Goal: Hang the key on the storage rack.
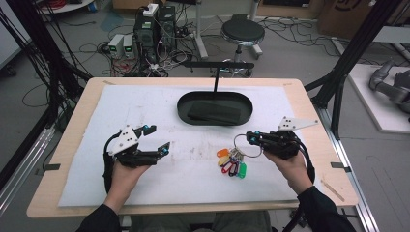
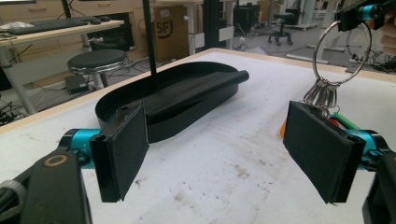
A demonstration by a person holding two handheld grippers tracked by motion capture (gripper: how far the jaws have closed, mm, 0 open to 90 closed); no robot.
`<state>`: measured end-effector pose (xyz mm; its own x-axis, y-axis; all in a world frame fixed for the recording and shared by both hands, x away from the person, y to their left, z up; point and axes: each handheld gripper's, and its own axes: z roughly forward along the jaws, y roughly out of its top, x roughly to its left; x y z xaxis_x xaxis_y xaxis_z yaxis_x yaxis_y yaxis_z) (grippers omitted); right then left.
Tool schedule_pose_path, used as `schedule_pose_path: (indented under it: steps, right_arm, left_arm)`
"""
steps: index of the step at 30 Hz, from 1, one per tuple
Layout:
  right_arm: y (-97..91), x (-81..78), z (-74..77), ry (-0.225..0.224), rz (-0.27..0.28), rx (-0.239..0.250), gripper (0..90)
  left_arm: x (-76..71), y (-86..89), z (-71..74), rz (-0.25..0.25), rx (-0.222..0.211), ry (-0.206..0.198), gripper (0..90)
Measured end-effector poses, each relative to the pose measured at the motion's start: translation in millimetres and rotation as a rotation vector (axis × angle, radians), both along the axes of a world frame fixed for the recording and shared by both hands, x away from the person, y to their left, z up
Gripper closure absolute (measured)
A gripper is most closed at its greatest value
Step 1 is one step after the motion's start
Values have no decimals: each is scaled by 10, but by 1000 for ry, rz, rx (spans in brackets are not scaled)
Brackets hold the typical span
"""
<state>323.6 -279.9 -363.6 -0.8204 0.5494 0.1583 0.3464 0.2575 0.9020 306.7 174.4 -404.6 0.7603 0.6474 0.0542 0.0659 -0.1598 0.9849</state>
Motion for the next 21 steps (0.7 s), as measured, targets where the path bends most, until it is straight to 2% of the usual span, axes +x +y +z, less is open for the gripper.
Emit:
schedule_pose_path:
  steps: [7,21]
  right_arm:
    - [33,28,109,-19,38,13,875]
    - [171,49,238,-55,112,37,876]
  left_arm:
    - [16,-56,36,-28,-3,-3,219]
    - [56,-272,148,-137,-23,4,219]
